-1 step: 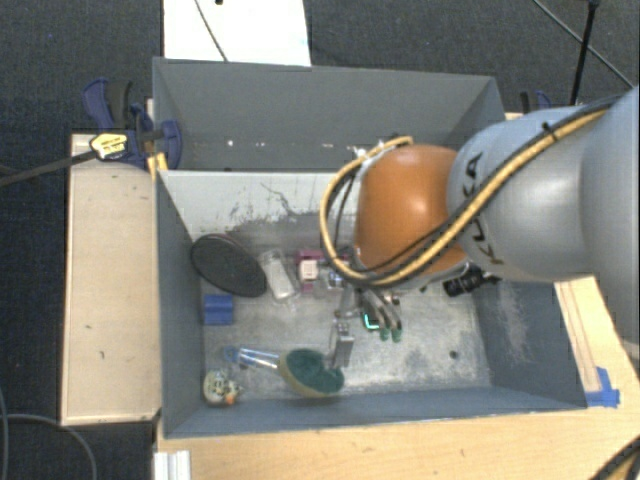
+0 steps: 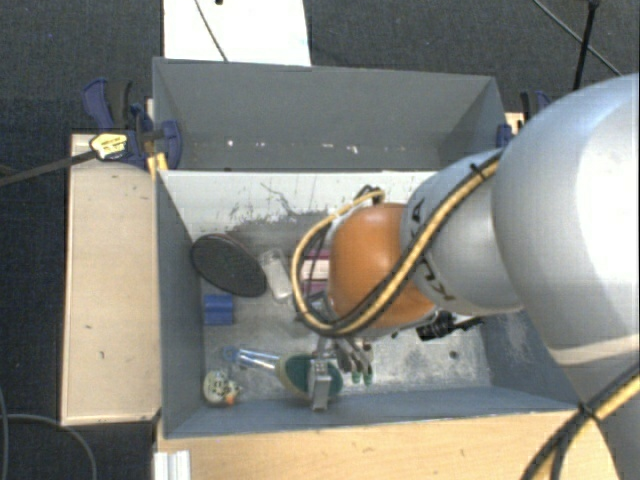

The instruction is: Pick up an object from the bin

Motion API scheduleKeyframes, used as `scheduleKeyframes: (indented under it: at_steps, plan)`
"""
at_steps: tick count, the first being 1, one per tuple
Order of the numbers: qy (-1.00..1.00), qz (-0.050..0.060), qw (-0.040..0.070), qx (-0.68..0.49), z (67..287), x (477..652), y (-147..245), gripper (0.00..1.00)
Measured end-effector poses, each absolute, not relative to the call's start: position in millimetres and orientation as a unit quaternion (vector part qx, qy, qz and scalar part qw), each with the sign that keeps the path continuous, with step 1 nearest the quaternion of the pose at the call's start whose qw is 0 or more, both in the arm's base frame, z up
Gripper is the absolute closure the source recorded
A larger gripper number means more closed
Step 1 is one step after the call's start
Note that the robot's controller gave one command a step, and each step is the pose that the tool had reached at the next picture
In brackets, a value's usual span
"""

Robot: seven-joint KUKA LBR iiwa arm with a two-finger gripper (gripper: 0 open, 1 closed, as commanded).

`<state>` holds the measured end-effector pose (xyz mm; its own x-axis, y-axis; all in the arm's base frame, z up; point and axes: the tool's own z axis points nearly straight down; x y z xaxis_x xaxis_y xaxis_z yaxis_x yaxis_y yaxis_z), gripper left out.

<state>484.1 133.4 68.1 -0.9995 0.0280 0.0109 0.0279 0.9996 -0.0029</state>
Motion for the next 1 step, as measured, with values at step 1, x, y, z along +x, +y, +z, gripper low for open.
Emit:
scheduleKeyframes:
  at_steps: [1]
  plan:
    - [-1.000,0.000,-0.002,-0.017,71.5,488.2,133.1,1.00]
